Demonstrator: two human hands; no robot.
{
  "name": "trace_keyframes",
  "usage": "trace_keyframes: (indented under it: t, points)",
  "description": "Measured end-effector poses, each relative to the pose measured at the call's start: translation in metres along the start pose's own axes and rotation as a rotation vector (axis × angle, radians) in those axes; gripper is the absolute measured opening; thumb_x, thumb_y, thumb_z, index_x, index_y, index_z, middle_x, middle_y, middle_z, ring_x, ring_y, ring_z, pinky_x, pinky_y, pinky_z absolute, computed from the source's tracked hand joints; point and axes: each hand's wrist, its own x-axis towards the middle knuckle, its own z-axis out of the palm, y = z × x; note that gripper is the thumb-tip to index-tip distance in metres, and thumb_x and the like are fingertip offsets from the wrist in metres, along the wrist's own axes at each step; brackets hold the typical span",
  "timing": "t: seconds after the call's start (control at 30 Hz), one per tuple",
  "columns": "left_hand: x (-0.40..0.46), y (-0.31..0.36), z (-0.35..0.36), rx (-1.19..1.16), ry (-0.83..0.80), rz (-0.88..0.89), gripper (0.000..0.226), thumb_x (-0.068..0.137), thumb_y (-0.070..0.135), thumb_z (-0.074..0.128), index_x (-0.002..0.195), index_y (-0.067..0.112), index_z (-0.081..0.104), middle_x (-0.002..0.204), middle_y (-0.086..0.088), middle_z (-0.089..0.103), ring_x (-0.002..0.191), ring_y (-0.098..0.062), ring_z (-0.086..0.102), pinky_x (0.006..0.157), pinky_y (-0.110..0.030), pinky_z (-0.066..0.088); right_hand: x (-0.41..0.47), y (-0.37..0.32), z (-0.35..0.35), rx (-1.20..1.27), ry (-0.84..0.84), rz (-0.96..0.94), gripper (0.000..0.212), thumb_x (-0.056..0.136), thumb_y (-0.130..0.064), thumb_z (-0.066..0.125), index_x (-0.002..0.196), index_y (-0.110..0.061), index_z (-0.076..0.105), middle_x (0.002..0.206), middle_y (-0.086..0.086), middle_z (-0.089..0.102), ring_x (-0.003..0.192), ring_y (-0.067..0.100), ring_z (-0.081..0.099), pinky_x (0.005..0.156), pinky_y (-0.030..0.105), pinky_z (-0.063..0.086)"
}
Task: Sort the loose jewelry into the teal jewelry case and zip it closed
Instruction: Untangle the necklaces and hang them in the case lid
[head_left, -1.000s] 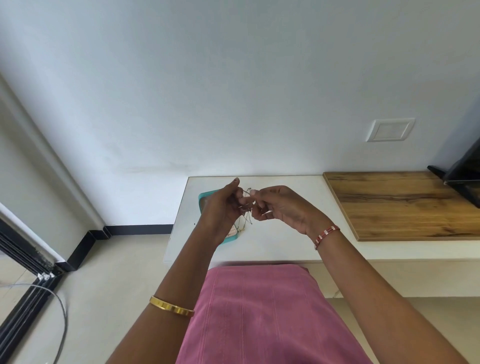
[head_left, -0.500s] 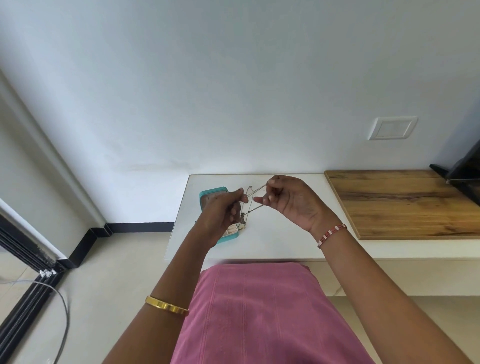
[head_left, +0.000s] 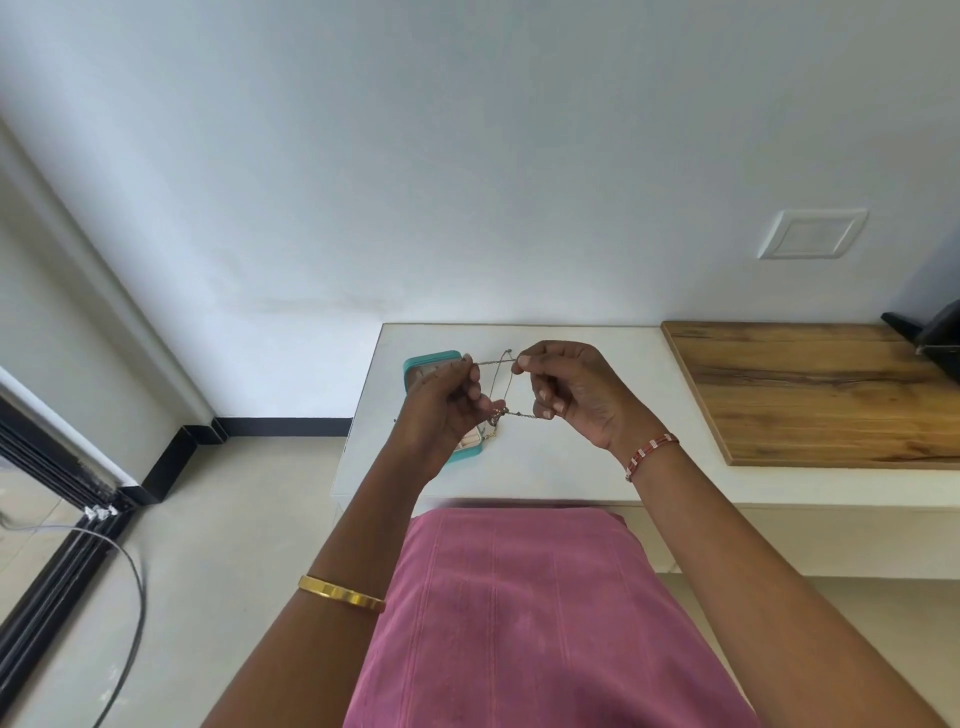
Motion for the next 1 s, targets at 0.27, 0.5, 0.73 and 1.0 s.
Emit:
trace_keyframes:
  t: [0.27,0.5,0.73,1.0]
  points:
    - [0.009,-0.017,-0.021,0.111,0.166,0.023,0.028,0.095,0.014,0.048,0.072,0.01,0.063,0.055,-0.004,0.039,0.045,-0.011,0.038,0.05,-0.022,0.049,0.022,0.02,0.002,-0.023,-0.093,0.067,0.021,0.087,0.004,0.05,0.07,-0.002,0.059,0.055,0.008,0.062,0.05,0.02,0.057,0.061,0.033,0.055]
    - [0.037,-0.035,-0.043,0.202,0.225,-0.015,0.028,0.096,0.015,0.047,0.074,0.011,0.065,0.069,-0.011,0.047,0.068,-0.025,0.049,0.07,-0.03,0.054,0.056,0.046,0.002,-0.084,0.037,0.082,0.023,0.084,0.005,0.057,0.066,-0.007,0.067,0.054,0.009,0.049,0.043,0.012,0.04,0.048,0.025,0.043]
    - [0.078,-0.052,-0.066,0.28,0.353,-0.034,0.026,0.094,0.016,0.05,0.073,0.014,0.067,0.06,-0.002,0.063,0.061,-0.014,0.059,0.073,-0.026,0.055,0.101,0.068,0.005,-0.302,0.152,0.093,0.015,0.081,-0.001,0.064,0.07,-0.01,0.066,0.047,0.0,0.054,0.04,0.01,0.042,0.047,0.023,0.04]
    - [0.112,-0.069,-0.092,0.447,0.519,-0.029,0.016,0.092,0.016,0.053,0.093,0.017,0.069,0.077,0.003,0.068,0.073,-0.012,0.063,0.077,-0.029,0.052,0.144,0.093,0.004,-0.433,0.132,0.109,0.011,0.083,-0.002,0.063,0.074,-0.008,0.065,0.049,0.001,0.054,0.039,0.006,0.043,0.045,0.017,0.041]
